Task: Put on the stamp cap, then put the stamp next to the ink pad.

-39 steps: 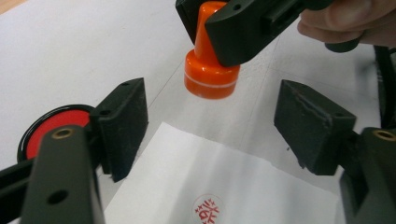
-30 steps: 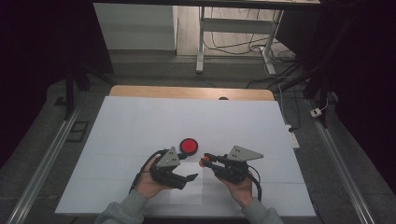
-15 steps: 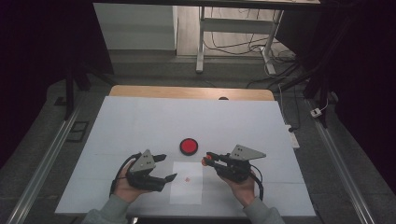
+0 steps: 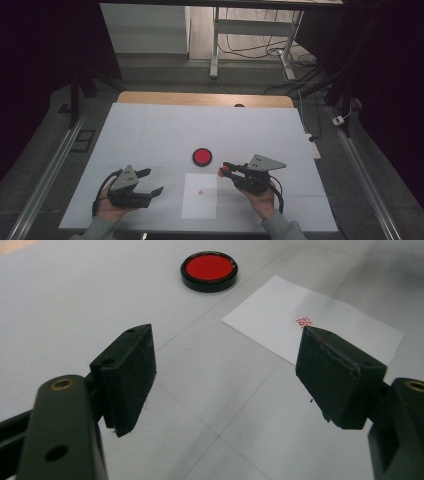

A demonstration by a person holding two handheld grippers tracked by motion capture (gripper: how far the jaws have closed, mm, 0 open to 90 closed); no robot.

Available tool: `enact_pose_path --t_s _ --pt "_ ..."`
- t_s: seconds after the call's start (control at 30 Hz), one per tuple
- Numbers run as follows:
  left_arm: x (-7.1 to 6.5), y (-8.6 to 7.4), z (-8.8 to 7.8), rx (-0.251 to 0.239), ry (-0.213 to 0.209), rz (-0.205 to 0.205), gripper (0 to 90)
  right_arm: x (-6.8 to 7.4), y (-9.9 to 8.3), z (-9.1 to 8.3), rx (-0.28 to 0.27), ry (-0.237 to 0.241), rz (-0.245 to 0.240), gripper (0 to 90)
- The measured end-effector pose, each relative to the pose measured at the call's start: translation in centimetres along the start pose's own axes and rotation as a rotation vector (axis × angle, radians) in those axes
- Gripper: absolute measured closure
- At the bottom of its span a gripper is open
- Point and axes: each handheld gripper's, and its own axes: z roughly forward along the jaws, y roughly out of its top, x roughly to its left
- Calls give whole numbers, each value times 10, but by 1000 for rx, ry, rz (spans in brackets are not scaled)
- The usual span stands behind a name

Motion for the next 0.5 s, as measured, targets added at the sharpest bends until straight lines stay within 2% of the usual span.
enact_pose_path --t_s 0.13,0.5 --pt "4 -4 -4 -4 11 -9 249 -2 0 0 0 -3 2 735" --pt "7 -5 -4 6 4 -27 250 -6 0 -1 1 -16 3 735"
